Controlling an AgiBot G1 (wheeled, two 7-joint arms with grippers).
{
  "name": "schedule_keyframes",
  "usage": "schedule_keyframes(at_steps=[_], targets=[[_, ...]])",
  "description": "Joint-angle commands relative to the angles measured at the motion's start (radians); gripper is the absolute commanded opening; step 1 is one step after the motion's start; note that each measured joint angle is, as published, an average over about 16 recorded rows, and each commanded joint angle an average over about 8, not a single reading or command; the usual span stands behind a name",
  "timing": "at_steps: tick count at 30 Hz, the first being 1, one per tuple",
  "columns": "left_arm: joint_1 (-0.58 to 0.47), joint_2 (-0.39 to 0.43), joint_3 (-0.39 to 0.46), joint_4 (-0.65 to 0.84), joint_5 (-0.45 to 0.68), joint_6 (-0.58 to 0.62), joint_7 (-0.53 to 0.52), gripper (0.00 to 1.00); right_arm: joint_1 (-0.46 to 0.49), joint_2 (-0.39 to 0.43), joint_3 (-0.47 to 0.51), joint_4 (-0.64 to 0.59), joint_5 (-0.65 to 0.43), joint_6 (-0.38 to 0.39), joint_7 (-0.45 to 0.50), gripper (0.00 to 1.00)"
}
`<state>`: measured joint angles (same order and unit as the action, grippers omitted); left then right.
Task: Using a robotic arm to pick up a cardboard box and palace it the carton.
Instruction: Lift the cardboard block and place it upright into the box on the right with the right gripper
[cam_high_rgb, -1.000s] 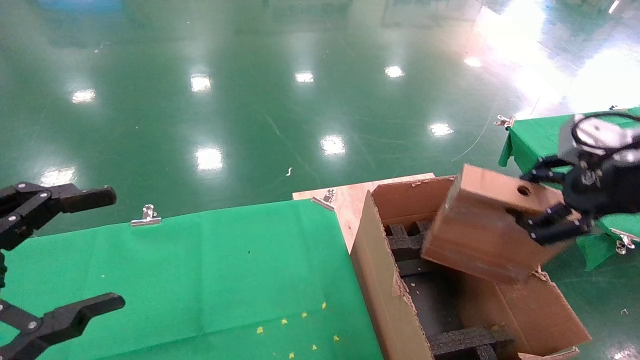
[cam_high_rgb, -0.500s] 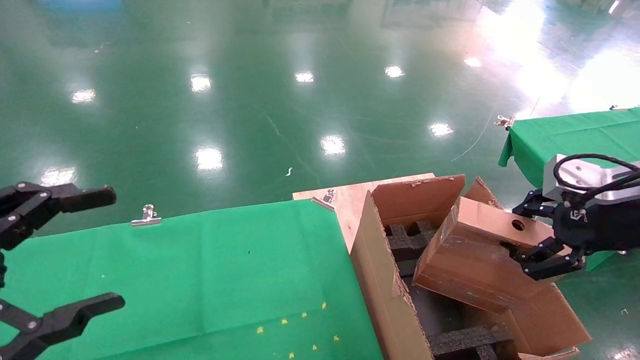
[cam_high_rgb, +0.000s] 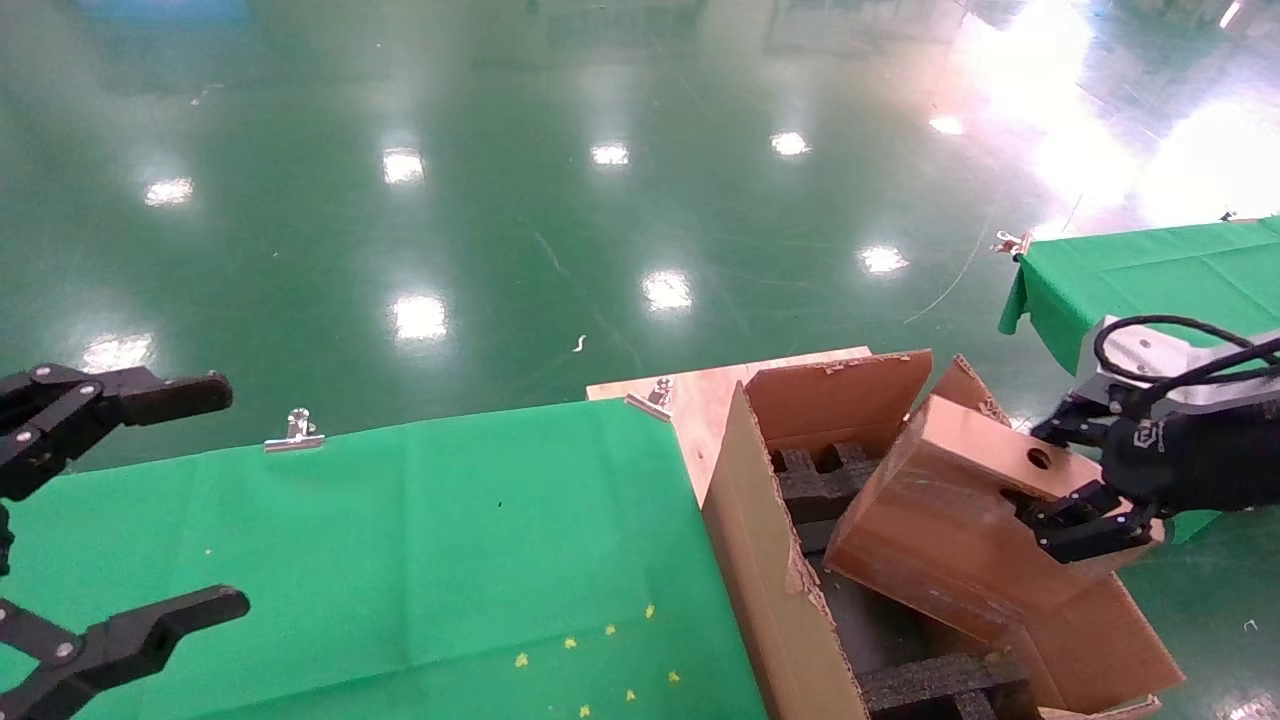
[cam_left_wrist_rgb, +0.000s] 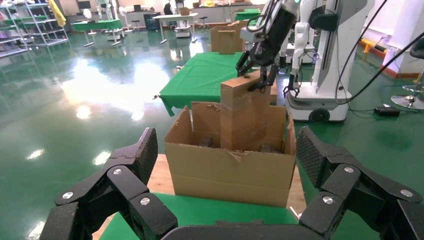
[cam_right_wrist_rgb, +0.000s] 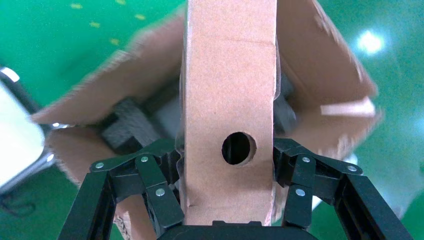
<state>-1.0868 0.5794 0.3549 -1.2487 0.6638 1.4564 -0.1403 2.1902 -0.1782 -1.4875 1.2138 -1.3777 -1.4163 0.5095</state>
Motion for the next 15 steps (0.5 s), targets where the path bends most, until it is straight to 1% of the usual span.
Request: schedule_keyframes(at_steps=[1,4,8,11,15], targets=[[0.000,0.000,0.000,0.000,0.000,0.000,0.000,1.00,-0.015,0.014,-0.010,0.028,-0.020,0.038,0.052,0.00],[0.000,0.000,0.000,0.000,0.000,0.000,0.000,1.00,-0.037,0.031,-0.029,0.092,-0.078,0.103,0.182,0.00],[0.000,0.000,0.000,0.000,0.000,0.000,0.000,1.00,-0.063,0.032,-0.053,0.135,-0.155,0.160,0.338,0.00],[0.000,0.000,0.000,0.000,0.000,0.000,0.000,1.00,-0.080,0.019,-0.069,0.140,-0.195,0.179,0.444,0.00],[0.000,0.000,0.000,0.000,0.000,0.000,0.000,1.00,-0.097,-0.005,-0.085,0.142,-0.222,0.183,0.582,0.00]])
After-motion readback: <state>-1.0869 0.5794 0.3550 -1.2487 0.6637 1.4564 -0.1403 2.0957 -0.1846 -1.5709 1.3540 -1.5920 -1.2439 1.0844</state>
